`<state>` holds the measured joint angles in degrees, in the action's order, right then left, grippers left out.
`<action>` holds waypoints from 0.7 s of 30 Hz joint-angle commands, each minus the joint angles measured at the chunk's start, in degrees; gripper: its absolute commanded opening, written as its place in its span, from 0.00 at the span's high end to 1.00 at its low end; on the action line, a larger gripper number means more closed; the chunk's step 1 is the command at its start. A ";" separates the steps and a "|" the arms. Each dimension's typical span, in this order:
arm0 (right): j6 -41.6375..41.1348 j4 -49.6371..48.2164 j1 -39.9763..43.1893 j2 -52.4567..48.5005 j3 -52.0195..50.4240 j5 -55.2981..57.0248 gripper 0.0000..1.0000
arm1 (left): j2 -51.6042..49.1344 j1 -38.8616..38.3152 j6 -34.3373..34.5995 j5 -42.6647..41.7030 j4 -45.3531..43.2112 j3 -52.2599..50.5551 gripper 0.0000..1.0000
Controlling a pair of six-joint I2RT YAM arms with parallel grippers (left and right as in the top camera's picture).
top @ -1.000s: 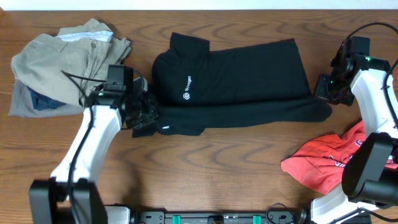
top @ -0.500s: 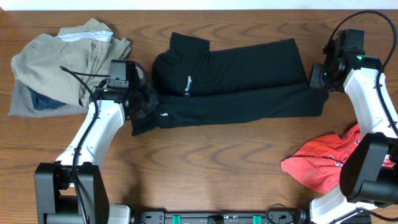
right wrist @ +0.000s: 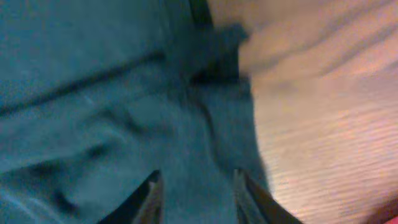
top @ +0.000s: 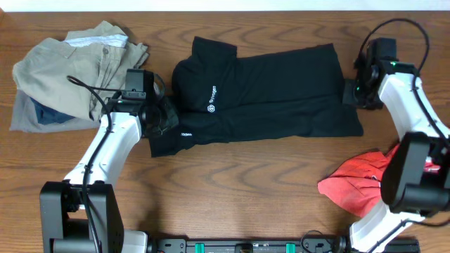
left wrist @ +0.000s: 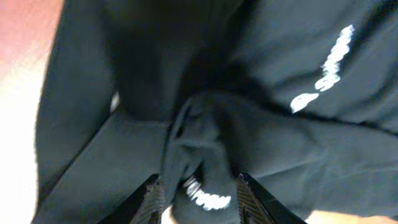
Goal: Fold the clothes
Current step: 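Release the folded shirt and raise both grippers away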
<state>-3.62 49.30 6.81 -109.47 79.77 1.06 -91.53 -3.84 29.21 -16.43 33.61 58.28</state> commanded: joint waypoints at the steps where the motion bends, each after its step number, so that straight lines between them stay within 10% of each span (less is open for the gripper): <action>1: 0.07 2.38 -0.50 -2.25 0.02 0.35 0.69 | -0.52 0.28 -1.29 3.87 3.72 0.44 0.60; 21: -0.26 1.57 0.11 -7.76 -6.10 1.29 0.76 | -5.40 0.24 -5.20 6.16 -5.70 -4.02 0.58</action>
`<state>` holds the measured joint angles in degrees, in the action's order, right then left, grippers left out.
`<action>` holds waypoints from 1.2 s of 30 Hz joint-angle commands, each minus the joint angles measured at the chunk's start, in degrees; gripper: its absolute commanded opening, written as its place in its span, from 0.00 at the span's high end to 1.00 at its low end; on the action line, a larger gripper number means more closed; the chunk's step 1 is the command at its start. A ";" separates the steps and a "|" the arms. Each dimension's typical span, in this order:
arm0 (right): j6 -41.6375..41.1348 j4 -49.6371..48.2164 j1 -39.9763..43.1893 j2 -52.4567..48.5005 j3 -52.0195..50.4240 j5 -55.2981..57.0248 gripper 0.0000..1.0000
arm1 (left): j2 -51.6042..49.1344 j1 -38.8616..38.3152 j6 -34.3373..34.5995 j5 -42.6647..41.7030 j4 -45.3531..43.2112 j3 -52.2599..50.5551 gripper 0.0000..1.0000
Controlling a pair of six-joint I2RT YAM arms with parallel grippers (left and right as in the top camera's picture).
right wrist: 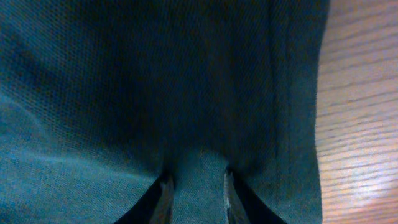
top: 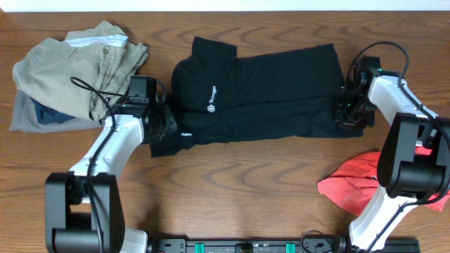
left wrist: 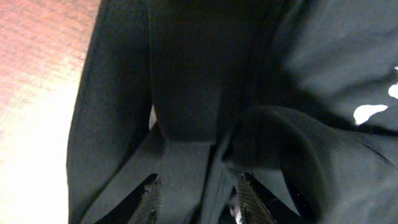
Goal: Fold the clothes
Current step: 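Release the folded shirt and raise both grippers away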
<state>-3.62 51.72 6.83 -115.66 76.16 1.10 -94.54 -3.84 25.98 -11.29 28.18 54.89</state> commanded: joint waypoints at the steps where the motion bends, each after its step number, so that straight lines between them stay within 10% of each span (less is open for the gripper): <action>1: -0.98 -1.11 0.17 -1.57 -3.10 2.43 0.76 | -3.21 0.24 -1.97 1.03 -0.31 -0.63 0.59; 28: -11.93 12.31 5.86 2.14 -4.70 7.96 0.84 | -0.50 0.28 -6.49 0.44 19.08 4.42 0.57; 36: -8.46 10.40 5.86 14.45 -1.33 1.44 0.64 | 4.57 0.28 -13.46 0.33 13.70 16.59 0.35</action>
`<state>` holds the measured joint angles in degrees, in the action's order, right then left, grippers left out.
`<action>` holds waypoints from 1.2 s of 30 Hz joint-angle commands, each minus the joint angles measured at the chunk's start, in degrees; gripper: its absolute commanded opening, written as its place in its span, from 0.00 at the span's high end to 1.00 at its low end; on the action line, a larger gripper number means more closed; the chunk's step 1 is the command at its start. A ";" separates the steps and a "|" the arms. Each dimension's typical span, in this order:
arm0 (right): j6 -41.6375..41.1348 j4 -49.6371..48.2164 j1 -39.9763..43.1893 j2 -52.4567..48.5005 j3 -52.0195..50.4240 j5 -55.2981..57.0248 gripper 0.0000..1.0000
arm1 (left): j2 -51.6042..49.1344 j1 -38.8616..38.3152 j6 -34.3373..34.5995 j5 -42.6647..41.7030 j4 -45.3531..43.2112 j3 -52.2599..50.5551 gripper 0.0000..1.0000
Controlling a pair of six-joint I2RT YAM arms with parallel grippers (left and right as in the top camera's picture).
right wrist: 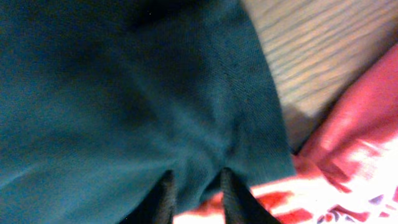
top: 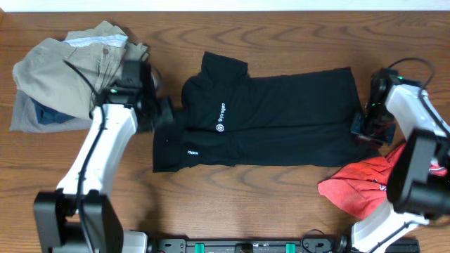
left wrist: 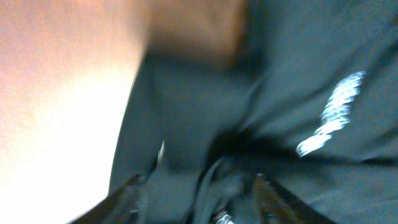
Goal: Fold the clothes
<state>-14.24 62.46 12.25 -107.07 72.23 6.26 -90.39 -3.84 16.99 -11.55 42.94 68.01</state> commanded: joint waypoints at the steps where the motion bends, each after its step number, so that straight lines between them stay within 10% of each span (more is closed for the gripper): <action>1: 2.86 -0.42 0.44 7.30 2.91 -4.96 0.59 | 0.00 0.28 -5.68 0.26 -2.12 4.50 0.34; 13: 8.09 -1.20 0.44 19.10 3.04 -13.57 0.27 | -14.60 0.24 -16.87 -3.45 -15.65 14.43 0.25; 36: 7.89 0.11 0.44 19.06 3.02 -14.67 0.30 | -30.49 -5.73 -17.42 -5.79 -31.08 14.40 0.27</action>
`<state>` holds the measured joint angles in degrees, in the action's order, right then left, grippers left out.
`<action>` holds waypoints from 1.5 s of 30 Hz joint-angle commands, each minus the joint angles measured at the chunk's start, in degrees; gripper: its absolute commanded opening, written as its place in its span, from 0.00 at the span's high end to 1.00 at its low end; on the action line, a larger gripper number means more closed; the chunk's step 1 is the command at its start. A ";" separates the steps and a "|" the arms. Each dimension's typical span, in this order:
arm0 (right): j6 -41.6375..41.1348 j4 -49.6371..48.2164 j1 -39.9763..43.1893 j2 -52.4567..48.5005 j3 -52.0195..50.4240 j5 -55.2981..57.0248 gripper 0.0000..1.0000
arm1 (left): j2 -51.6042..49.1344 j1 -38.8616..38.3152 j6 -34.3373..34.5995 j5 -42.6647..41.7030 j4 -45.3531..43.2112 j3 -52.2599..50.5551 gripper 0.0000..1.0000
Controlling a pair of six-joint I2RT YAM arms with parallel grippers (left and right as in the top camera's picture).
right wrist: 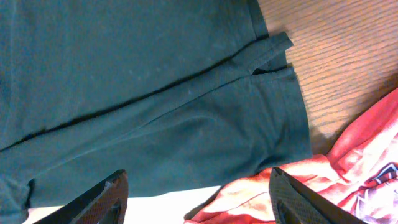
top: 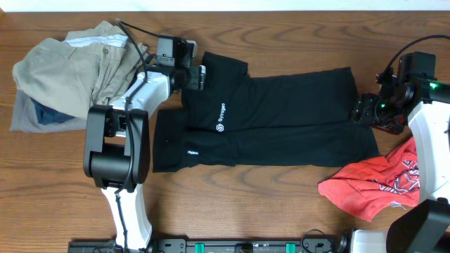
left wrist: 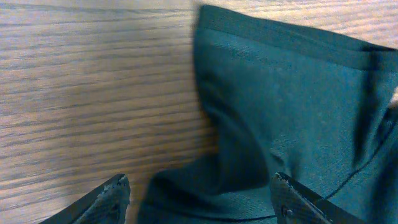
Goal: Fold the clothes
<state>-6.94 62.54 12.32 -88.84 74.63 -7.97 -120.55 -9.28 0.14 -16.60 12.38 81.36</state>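
Note:
A black polo shirt (top: 267, 116) with a small white logo lies lengthwise across the table, collar end to the left. My left gripper (top: 195, 76) sits at the shirt's upper left corner, by the collar. In the left wrist view it (left wrist: 200, 200) is wide open over a fold of the black cloth (left wrist: 280, 93). My right gripper (top: 365, 110) hovers at the shirt's right end. In the right wrist view it (right wrist: 200, 199) is open, above the shirt's hem (right wrist: 143, 93).
A pile of khaki trousers (top: 70, 67) over something blue lies at the back left, close to the left arm. A crumpled red printed garment (top: 369, 183) lies at the front right, touching the shirt's lower right corner (right wrist: 348, 180). Bare wood shows along the front.
Both grippers have let go of the shirt and now stand open. The left one has moved from the shirt's left side up to the collar corner. The shirt lies where it was.
First the shirt lay further left, bunched at the collar end, with the left gripper shut on its left part. Then both grippers were shut on the shirt's two ends. Later the shirt lay further right and flatter, still held. Now it lies released.

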 commanded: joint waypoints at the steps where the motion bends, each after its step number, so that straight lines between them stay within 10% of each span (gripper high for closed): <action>1: 0.59 0.02 0.37 0.83 0.61 -0.44 0.31 | -0.33 -0.31 -0.57 -0.74 -0.52 1.05 0.27; 29: 0.59 0.70 0.37 0.83 0.61 -0.44 0.37 | -2.82 -2.34 -0.55 -0.72 -5.42 0.83 0.33; 37: 0.59 0.72 0.37 0.83 0.61 -0.46 0.40 | -2.82 -2.32 -0.55 -0.72 -5.42 0.83 0.79; 45: 0.59 -1.64 0.37 0.81 0.59 -0.46 0.39 | -2.38 -2.10 -0.07 -0.74 -4.79 0.83 0.94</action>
<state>-6.92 61.71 12.32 -88.84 74.63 -8.01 -122.69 -11.64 0.01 -16.62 7.29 81.36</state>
